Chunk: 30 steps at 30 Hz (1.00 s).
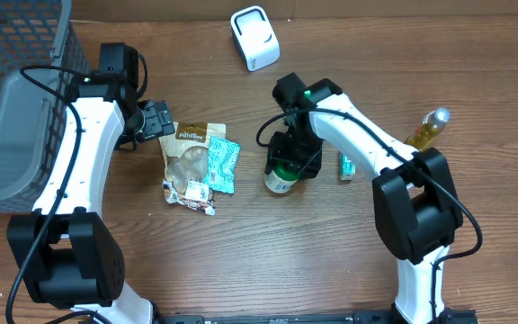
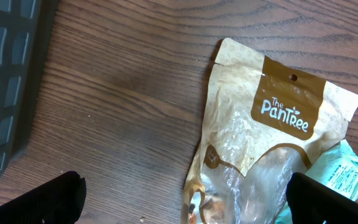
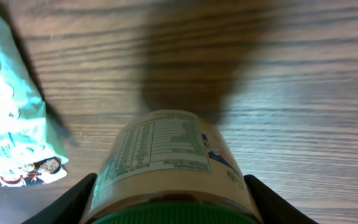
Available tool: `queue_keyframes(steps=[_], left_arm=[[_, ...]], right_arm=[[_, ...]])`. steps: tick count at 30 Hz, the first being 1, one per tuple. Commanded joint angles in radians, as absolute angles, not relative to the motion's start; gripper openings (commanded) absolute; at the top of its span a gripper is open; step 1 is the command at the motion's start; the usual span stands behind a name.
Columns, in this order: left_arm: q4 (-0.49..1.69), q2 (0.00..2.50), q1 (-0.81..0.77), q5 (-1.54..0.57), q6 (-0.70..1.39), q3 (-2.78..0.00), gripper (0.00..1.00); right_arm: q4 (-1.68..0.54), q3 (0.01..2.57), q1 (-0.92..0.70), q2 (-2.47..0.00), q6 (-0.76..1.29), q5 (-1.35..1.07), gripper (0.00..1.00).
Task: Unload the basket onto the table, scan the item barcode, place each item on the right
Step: 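Raise the green-lidded jar with the right gripper toward the scanner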
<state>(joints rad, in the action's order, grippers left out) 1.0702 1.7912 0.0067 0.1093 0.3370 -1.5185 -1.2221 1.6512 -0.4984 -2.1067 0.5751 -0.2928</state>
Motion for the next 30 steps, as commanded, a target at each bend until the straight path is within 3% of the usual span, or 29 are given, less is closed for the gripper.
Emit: queue_keyframes(steps=[1, 30], left_arm=[[1.069, 1.773, 0.006, 0.114, 0.336, -1.533, 1.0], [1.069, 1.773, 0.006, 0.114, 0.336, -1.533, 1.0]], right_arm=[[-1.215, 1.679, -0.488, -2.108, 0.567, -0.289, 0.04], [-1.18, 1.677, -0.488, -2.108, 0.567, -0.289, 0.04]])
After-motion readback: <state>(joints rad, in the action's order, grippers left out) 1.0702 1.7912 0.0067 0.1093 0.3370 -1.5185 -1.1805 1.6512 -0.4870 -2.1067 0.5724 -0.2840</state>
